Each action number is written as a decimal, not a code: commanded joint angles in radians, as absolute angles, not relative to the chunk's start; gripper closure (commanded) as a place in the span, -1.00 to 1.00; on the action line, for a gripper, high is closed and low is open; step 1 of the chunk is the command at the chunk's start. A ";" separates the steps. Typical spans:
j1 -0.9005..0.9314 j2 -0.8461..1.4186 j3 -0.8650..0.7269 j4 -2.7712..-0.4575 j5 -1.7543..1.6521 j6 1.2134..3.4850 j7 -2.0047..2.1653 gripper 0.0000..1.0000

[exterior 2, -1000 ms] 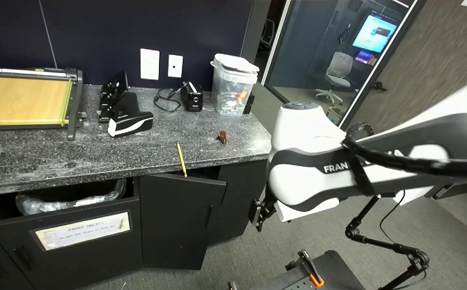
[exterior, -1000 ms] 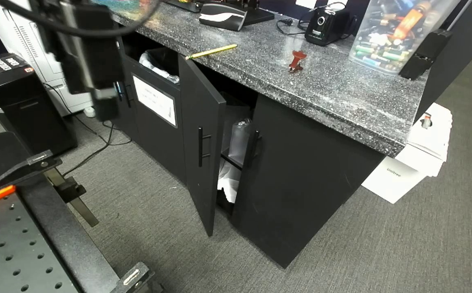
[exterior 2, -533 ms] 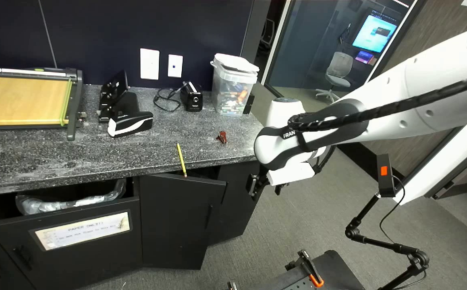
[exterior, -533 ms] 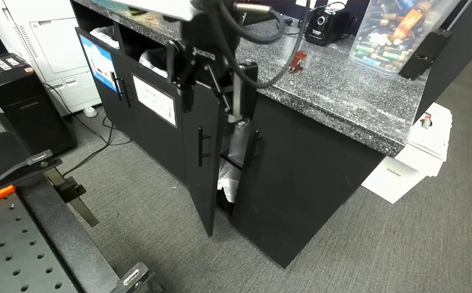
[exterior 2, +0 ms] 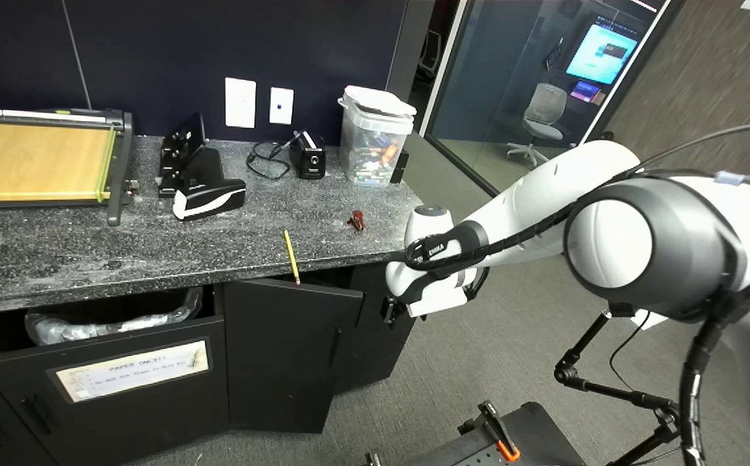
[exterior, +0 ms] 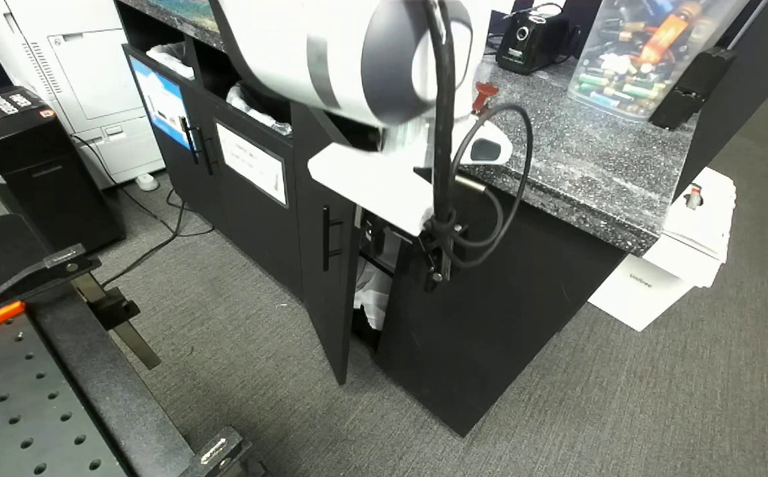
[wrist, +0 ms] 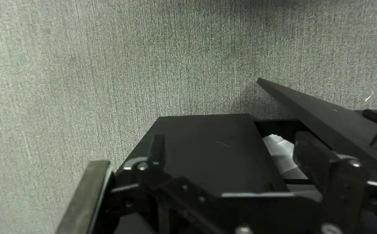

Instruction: Open the bottom right cabinet door

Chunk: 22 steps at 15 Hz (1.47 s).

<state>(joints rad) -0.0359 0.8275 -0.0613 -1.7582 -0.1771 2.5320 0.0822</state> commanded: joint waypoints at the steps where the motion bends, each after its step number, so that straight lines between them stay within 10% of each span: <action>1: -0.037 0.972 -0.075 -1.671 -0.157 2.651 0.057 -1.00; 22: -0.212 1.171 0.116 -1.739 -0.129 3.476 -0.028 -1.00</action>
